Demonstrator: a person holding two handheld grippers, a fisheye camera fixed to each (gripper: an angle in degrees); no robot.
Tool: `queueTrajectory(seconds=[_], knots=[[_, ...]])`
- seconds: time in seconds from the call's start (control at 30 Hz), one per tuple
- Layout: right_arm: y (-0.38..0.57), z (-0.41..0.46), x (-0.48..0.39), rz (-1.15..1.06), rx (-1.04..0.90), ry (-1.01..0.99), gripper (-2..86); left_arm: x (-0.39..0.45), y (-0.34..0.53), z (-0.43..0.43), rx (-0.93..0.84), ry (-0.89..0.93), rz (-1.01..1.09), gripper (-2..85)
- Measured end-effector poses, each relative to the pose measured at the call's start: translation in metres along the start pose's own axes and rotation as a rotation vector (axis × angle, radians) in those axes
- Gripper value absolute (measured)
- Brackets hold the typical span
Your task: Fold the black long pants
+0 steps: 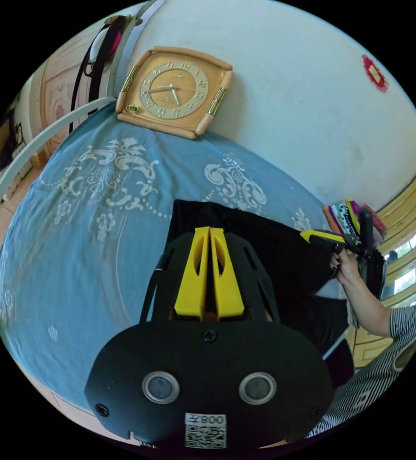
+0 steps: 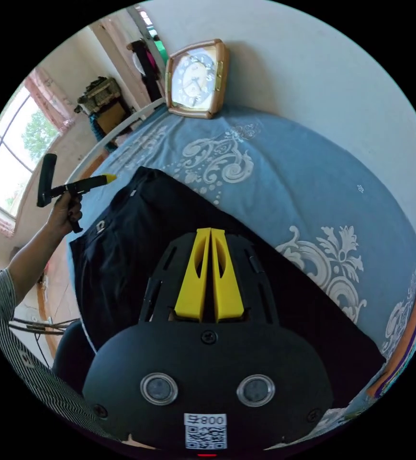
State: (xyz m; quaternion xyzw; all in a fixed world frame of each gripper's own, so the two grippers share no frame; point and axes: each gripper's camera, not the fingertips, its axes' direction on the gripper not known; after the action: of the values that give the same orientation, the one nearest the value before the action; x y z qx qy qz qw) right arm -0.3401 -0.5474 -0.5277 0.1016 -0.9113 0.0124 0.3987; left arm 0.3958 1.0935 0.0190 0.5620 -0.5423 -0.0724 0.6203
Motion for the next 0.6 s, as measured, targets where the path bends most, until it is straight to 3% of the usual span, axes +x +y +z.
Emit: queueTrajectory(seconds=[0.13,0.27,0.37,0.47,0.6], knots=[[0.033,-0.014,-0.061,-0.138,-0.024,-0.164,0.2,-0.006,0.085,-0.026,-0.056,0.046,-0.015,0.2],[0.053,0.013,-0.111,-0.246,-0.162,-0.079,0.1,-0.012,0.149,-0.003,-0.217,-0.114,-0.028,0.2],[0.054,0.025,-0.111,-0.204,-0.208,-0.086,0.2,-0.022,0.160,-0.016,-0.137,-0.071,-0.146,0.1],[0.052,-0.001,-0.114,-0.212,-0.186,-0.123,0.2,-0.009,0.175,-0.043,-0.035,-0.081,-0.133,0.1],[0.076,-0.011,-0.138,-0.260,-0.228,-0.185,0.2,-0.006,0.201,-0.034,-0.082,-0.133,-0.162,0.1]])
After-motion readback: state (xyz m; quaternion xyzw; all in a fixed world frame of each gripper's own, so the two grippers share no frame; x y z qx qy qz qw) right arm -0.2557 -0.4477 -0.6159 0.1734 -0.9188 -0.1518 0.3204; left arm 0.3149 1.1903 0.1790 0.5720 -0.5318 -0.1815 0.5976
